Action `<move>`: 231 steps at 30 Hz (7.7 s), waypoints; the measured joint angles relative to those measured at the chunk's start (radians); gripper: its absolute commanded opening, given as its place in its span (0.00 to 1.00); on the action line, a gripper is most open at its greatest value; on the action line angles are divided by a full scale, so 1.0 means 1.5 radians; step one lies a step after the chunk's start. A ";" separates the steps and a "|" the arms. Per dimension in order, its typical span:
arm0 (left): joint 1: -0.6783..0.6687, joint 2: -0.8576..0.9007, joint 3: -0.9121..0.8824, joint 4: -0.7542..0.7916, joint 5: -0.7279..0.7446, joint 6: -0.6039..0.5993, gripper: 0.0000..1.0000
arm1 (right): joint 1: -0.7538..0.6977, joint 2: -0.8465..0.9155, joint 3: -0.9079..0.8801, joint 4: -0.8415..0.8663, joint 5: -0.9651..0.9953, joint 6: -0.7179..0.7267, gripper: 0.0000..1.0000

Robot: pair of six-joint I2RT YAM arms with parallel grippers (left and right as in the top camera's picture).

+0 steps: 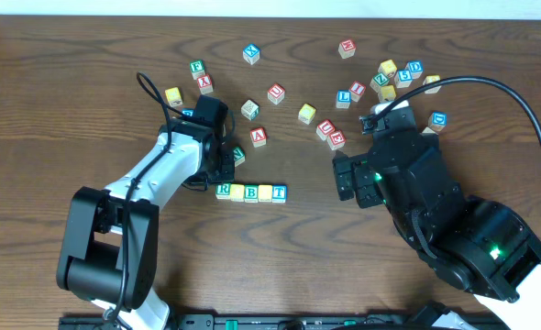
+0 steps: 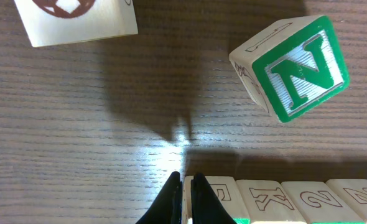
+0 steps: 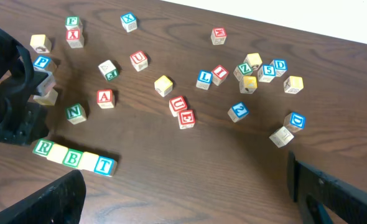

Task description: Spell out ROBOT

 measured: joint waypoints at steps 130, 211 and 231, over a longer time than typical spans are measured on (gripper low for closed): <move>0.013 0.000 0.000 -0.085 0.103 -0.024 0.07 | 0.000 0.000 0.000 0.000 -0.001 0.000 0.99; 0.097 -0.655 0.002 -0.149 0.011 0.021 0.95 | 0.000 0.000 0.000 -0.010 0.000 0.000 0.99; 0.097 -0.728 -0.012 -0.349 0.007 -0.052 0.95 | 0.000 0.000 0.000 -0.011 0.000 0.000 0.99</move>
